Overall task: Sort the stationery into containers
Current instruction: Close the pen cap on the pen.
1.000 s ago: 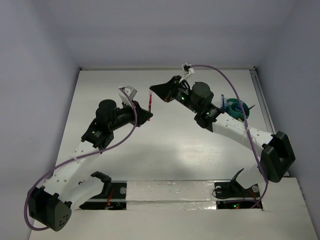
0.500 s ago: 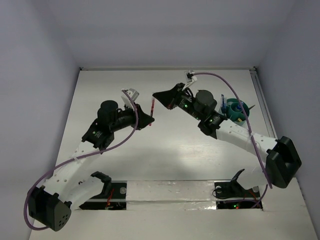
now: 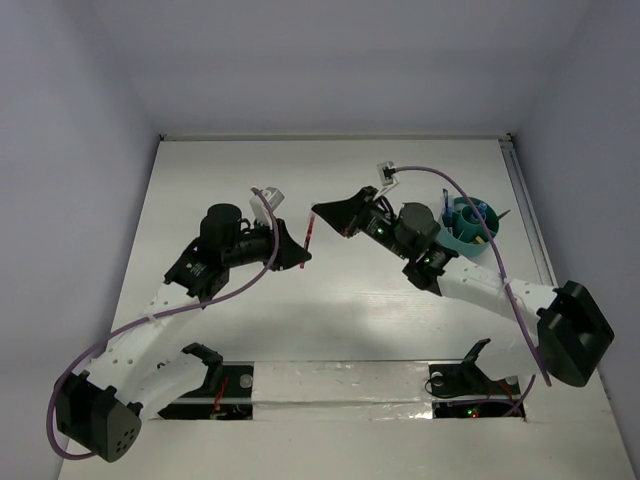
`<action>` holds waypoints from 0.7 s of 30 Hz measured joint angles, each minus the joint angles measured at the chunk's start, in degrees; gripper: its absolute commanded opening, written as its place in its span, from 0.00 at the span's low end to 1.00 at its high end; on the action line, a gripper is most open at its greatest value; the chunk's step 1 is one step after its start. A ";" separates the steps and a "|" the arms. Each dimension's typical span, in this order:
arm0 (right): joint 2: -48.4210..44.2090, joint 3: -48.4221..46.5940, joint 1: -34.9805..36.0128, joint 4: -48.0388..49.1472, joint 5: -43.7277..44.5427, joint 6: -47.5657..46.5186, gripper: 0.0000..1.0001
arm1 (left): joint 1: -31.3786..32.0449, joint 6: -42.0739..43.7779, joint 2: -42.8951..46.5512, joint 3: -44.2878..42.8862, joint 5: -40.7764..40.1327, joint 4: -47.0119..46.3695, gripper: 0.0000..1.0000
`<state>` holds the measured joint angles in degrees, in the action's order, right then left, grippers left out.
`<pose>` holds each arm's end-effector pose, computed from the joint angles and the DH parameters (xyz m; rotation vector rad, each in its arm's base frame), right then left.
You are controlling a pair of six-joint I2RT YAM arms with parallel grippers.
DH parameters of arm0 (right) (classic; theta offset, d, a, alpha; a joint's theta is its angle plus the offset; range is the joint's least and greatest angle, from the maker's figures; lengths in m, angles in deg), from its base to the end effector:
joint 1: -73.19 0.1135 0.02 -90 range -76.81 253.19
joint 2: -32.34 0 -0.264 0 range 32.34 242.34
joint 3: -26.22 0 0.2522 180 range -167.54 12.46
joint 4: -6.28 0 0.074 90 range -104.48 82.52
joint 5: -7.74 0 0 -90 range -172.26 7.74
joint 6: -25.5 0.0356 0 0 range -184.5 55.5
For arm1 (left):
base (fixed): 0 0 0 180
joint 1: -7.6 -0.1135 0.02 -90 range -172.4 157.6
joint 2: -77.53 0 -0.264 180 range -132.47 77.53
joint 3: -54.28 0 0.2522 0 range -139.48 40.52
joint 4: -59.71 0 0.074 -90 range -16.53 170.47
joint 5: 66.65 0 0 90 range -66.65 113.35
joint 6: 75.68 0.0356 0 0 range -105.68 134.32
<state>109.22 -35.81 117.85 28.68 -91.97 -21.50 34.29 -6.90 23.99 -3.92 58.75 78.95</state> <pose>0.2177 0.2236 0.3203 -0.1768 1.5843 1.3513 0.1821 -0.1146 0.3204 0.5520 1.8521 -1.1362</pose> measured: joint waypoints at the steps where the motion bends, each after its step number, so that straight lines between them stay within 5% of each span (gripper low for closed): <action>1: -0.55 0.87 0.44 0.46 0.72 0.17 0.00 | 0.04 -0.17 0.00 -0.17 0.24 0.66 0.00; 18: -4.98 8.07 7.72 6.49 12.24 2.71 0.00 | 1.75 -3.74 -1.44 -2.01 4.96 5.11 0.00; 21: -9.03 8.09 8.15 2.36 14.03 1.62 0.13 | 1.75 -3.67 -0.81 -2.01 5.11 3.37 0.00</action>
<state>100.19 -27.72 126.00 31.04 -77.94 -19.88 36.04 -10.57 23.18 -5.93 63.87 82.31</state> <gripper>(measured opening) 0.121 0.088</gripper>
